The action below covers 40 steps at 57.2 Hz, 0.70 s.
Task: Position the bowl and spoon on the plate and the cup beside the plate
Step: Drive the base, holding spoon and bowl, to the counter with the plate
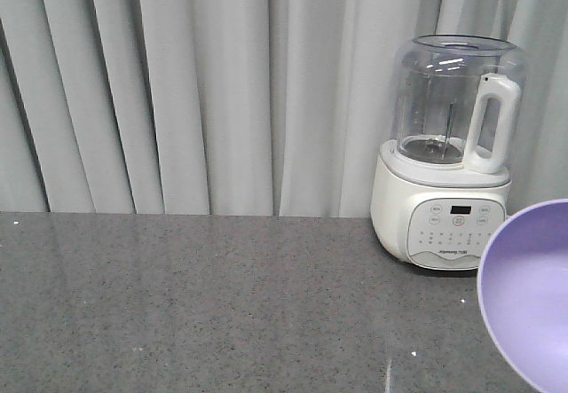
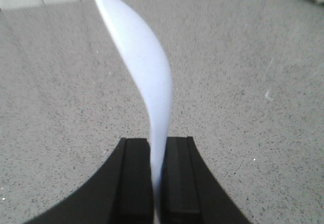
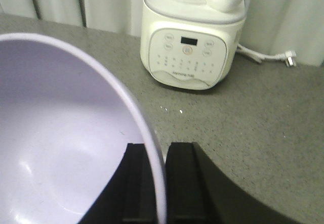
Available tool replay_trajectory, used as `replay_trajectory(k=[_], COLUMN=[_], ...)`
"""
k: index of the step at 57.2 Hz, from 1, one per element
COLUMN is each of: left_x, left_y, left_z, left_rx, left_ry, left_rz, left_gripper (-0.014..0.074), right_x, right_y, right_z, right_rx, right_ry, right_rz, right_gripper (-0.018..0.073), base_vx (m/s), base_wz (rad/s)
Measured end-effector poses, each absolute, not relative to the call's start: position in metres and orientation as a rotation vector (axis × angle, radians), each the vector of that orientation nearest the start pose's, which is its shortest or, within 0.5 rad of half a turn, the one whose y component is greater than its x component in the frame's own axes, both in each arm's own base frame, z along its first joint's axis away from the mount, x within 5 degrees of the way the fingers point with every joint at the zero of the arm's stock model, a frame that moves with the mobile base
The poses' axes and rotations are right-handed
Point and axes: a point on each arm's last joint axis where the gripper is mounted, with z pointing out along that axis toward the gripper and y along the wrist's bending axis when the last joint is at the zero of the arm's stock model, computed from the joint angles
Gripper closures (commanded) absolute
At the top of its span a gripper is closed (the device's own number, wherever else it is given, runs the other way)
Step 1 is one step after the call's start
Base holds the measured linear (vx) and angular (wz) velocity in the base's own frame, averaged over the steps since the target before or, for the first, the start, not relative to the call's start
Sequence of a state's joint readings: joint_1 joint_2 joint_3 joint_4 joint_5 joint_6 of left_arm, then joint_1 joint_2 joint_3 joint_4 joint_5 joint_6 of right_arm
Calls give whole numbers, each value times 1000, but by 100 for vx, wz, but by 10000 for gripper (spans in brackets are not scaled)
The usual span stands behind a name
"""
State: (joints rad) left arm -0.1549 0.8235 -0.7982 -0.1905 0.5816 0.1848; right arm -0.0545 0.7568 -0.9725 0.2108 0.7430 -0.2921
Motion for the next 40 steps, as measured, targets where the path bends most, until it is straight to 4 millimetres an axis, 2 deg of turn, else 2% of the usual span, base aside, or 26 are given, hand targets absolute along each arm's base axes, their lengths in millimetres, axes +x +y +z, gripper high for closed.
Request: replay_trajectory(k=[7, 14, 24, 40], left_x=[129, 109, 103, 104], left_y=[-29, -25, -23, -22], left_z=[343, 337, 343, 347], left_rx=[236, 220, 196, 182], left_ry=[1973, 1881, 1770, 1720], left_rz=[-183, -179, -171, -168], left_gripper=[603, 603, 603, 603], right_x=[112, 94, 78, 75], right_y=[11, 13, 14, 14], right_z=[388, 369, 362, 362], right_rx=[-184, -184, -176, -177], right_ry=[1903, 1868, 1801, 1790], right_rz=[59, 86, 76, 76], right_gripper=[568, 568, 568, 568], base_vx=[0, 0, 0, 0], base_wz=[0, 0, 0, 0])
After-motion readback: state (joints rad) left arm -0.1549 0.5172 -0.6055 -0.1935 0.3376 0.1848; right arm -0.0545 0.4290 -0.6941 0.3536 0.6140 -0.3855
